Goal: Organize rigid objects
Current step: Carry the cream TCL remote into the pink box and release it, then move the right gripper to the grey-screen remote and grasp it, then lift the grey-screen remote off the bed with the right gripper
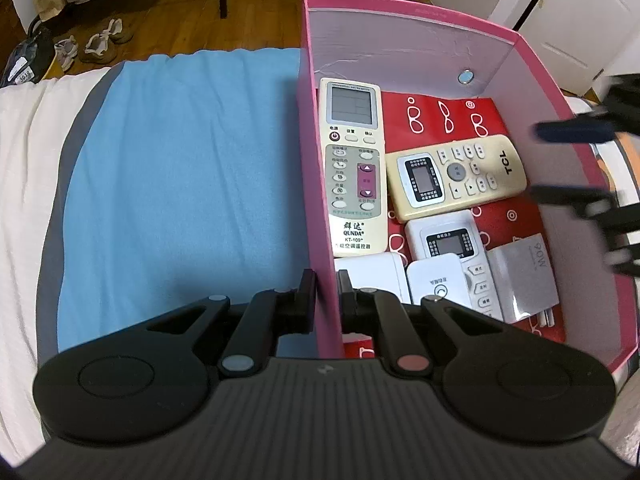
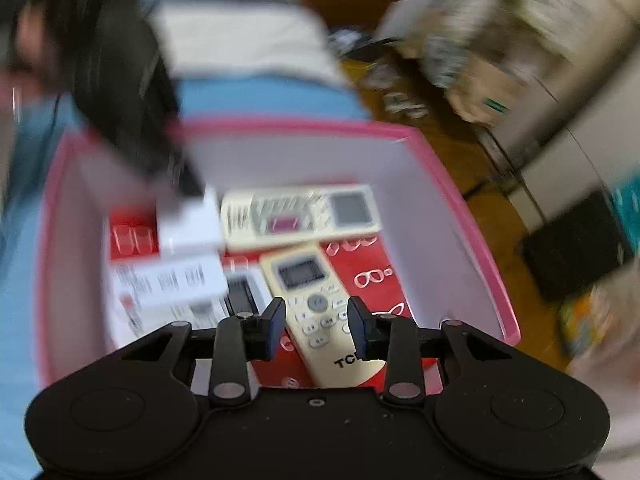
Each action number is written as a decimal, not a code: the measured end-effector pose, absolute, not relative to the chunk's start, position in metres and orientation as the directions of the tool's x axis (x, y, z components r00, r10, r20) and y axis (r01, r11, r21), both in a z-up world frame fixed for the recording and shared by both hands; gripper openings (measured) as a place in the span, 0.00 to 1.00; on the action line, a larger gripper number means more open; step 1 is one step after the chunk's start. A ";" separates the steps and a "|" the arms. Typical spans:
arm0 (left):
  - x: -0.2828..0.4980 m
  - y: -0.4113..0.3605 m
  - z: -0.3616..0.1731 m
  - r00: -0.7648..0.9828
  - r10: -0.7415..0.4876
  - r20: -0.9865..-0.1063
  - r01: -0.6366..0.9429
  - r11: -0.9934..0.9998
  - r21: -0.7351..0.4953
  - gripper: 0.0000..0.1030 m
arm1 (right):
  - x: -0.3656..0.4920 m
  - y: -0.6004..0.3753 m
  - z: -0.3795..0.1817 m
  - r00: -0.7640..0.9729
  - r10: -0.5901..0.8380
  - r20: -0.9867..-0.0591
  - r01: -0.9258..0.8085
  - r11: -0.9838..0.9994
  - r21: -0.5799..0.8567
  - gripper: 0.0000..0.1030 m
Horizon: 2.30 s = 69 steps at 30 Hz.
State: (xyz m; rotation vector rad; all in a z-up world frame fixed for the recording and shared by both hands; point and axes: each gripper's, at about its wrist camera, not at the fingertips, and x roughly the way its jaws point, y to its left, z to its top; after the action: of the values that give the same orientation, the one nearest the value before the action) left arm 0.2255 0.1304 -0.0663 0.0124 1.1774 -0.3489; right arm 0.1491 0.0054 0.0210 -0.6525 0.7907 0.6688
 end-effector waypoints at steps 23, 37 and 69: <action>0.221 0.128 -0.063 0.331 -0.247 -0.911 0.282 0.947 -0.154 0.08 | 0.131 -0.219 -0.018 0.572 0.287 -0.769 0.100 0.906 0.412 0.55; 0.217 0.124 -0.058 0.347 -0.236 -0.908 0.305 0.944 -0.129 0.08 | 0.172 -0.227 -0.085 0.485 -0.061 -0.872 0.389 0.909 0.152 0.59; 0.219 0.131 -0.055 0.392 -0.262 -0.882 0.279 0.947 -0.157 0.08 | 0.148 -0.200 -0.073 0.549 -0.057 -0.834 0.222 0.972 0.080 0.58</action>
State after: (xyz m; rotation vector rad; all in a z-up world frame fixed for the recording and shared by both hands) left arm 0.2192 0.1310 -0.0551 0.0172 1.1166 -0.3434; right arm 0.1481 -0.2003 -0.0726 0.1839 0.9766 -0.1666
